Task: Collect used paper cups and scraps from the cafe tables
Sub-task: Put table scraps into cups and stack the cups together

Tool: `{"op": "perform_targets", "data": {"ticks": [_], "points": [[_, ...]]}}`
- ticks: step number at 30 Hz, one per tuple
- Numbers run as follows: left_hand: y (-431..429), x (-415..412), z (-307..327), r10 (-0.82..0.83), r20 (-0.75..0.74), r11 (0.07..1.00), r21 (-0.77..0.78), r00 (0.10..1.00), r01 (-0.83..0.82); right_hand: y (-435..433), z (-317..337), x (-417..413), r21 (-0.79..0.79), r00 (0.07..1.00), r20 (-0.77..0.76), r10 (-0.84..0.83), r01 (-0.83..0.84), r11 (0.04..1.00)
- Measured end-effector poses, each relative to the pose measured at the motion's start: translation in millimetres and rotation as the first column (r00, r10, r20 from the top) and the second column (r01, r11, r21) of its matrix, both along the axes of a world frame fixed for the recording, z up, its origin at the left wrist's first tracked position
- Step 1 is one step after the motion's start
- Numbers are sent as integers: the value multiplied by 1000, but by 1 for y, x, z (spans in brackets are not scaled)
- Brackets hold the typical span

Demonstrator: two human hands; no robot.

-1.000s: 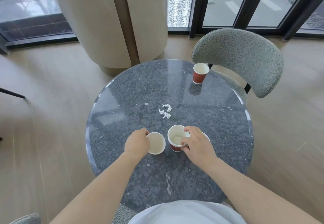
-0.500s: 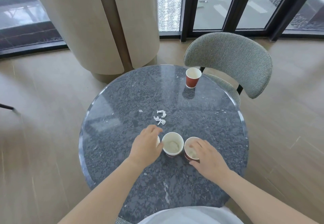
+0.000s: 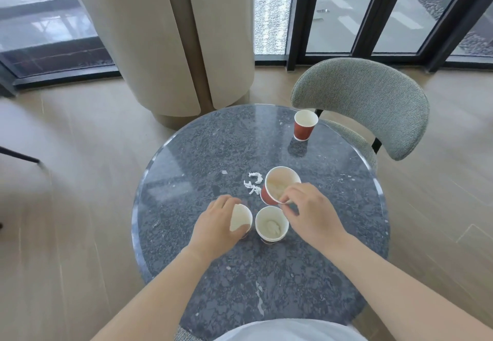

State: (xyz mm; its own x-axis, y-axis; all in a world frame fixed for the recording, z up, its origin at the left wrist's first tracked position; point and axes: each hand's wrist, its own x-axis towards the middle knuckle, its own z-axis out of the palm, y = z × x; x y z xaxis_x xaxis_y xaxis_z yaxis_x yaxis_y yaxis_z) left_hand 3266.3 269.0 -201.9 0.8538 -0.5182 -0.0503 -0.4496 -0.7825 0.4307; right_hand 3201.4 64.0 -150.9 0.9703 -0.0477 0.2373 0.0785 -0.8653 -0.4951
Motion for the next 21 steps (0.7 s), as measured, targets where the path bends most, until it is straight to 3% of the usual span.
{"op": "perform_targets", "data": {"ticks": [5,14,18,21], "points": [[32,3,4,104,-49,995,0,993,-104,49,-6,15,49,984,12,180,-181,982],[40,1,-9,108,-221,993,73,969,-94,71,-56,27,-157,859,-431,276,-373,915],[22,2,-19,90,-273,993,94,958,-67,75,-60,32,-246,825,-496,270,-432,868],[15,4,-24,117,-285,990,107,951,-90,76,-61,36,-224,833,-476,283,-425,877]]}}
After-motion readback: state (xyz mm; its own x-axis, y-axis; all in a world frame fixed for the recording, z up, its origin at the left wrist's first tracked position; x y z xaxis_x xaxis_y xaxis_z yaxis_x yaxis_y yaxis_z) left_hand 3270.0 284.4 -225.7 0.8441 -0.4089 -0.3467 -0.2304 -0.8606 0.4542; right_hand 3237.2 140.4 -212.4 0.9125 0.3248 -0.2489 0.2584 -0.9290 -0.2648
